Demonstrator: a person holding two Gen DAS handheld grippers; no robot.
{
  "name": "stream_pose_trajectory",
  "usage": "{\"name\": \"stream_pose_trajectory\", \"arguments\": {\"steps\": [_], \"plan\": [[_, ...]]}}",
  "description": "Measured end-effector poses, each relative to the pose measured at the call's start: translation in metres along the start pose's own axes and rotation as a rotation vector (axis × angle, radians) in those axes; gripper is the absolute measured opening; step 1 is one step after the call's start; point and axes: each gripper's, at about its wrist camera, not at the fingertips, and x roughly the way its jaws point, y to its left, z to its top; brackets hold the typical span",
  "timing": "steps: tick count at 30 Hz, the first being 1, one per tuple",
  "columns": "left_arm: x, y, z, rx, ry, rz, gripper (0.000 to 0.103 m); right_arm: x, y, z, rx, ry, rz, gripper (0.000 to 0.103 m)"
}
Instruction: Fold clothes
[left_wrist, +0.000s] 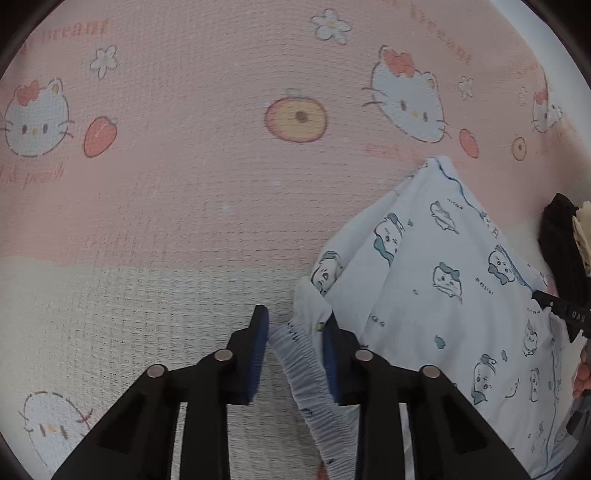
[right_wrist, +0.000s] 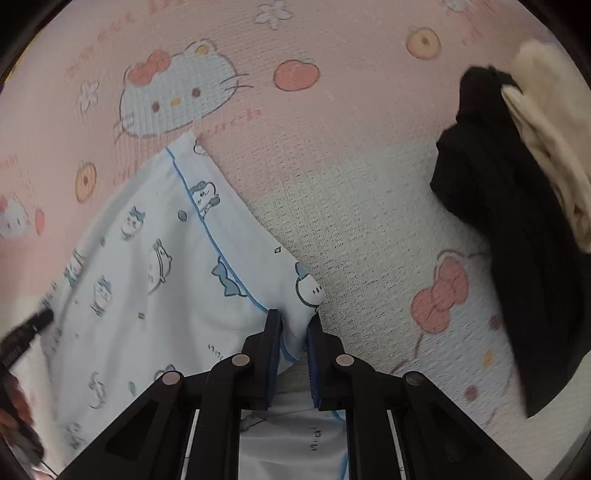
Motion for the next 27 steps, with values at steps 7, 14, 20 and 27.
{"name": "stream_pose_trajectory", "arguments": {"steps": [7, 14, 20, 27], "plan": [[0.009, 0.013, 0.006, 0.051, 0.017, 0.052, 0.014, -0.002, -0.004, 0.001, 0.001, 0.036, -0.086, 0.009], [-0.008, 0.019, 0.012, -0.008, -0.022, 0.021, 0.015, -0.002, -0.018, 0.003, 0.056, 0.052, -0.029, 0.011], [-0.031, 0.03, 0.006, -0.159, -0.052, -0.087, 0.062, -0.007, -0.042, -0.001, 0.193, 0.06, 0.106, 0.038], [-0.029, 0.028, -0.014, -0.181, -0.019, -0.084, 0.061, -0.01, -0.068, -0.008, 0.329, 0.065, 0.214, 0.043]]}}
